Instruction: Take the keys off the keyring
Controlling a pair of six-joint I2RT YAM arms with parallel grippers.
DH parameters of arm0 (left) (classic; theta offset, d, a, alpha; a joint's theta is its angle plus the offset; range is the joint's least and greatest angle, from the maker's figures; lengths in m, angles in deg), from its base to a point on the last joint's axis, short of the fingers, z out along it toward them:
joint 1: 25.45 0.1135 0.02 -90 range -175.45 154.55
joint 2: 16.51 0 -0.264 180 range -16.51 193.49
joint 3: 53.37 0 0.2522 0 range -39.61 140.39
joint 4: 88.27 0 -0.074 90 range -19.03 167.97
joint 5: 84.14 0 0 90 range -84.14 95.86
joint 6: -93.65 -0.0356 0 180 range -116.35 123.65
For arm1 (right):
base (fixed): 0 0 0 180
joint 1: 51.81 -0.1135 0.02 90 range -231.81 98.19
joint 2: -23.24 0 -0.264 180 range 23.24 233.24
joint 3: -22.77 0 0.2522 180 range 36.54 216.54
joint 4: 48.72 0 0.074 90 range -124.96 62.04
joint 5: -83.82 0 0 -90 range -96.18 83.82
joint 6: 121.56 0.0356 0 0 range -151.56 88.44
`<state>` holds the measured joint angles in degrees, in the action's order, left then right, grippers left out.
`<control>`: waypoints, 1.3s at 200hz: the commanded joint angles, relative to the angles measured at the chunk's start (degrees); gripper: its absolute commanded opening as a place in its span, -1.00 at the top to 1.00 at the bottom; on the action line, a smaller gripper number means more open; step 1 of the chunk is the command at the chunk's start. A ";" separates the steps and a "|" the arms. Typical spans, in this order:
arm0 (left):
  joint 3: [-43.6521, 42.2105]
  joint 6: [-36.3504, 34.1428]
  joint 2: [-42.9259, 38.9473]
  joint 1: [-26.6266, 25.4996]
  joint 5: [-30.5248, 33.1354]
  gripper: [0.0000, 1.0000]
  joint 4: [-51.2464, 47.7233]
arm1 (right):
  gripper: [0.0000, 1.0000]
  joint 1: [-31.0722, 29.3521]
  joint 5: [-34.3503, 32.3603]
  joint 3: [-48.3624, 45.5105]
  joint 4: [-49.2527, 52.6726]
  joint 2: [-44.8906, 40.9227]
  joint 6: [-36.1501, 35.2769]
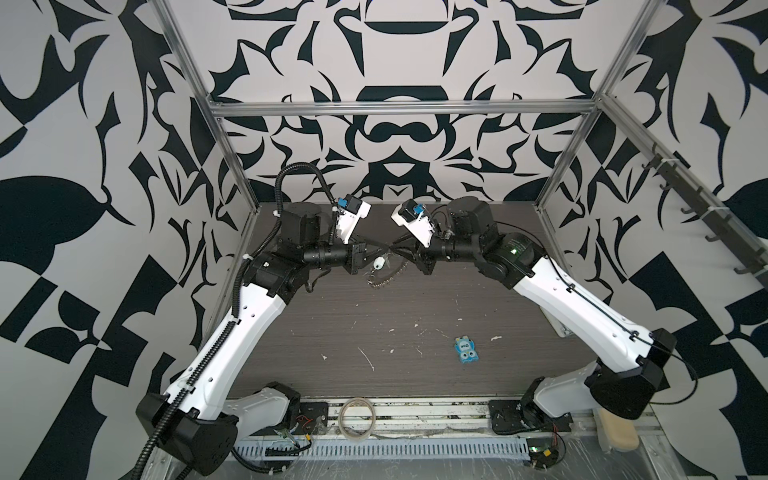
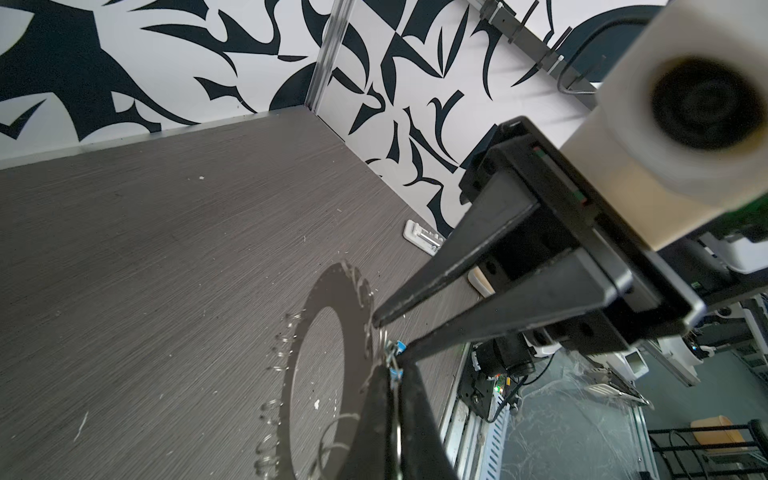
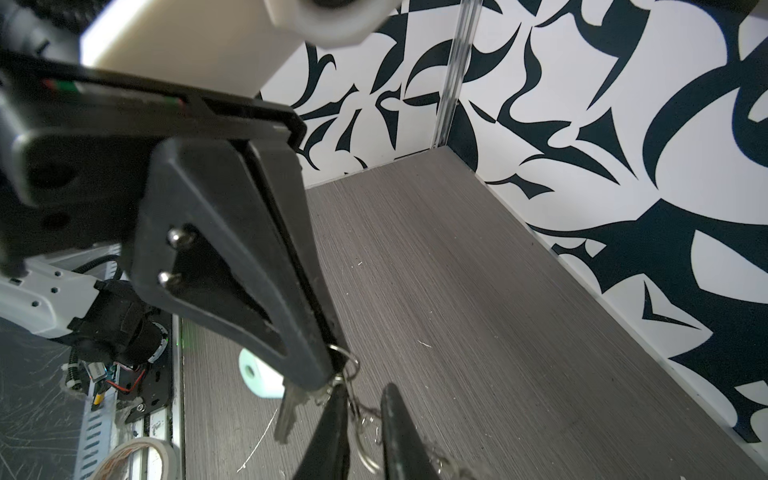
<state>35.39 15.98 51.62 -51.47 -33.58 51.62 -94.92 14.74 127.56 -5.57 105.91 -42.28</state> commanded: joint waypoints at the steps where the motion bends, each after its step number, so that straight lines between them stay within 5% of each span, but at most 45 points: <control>1: 2.44 -1.27 0.26 -0.61 -1.79 1.00 -1.82 | 0.62 0.27 -1.29 2.90 0.85 -0.26 -1.61; 132: 3.31 -1.71 0.23 -1.06 -1.43 1.00 -2.59 | 0.60 0.36 5.20 5.00 3.95 2.31 -0.56; 183: 3.09 -1.68 -0.22 -1.05 -0.51 1.00 -2.51 | 1.00 0.66 4.77 4.44 2.62 2.19 1.74; 260: 9.69 -2.42 3.23 -0.62 -0.25 1.00 -8.98 | 1.00 0.73 0.84 -13.07 -22.02 -7.23 6.63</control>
<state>39.87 14.43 53.57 -52.35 -31.96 45.41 -94.57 17.61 117.57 -16.52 101.32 -37.45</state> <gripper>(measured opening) 0.063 0.041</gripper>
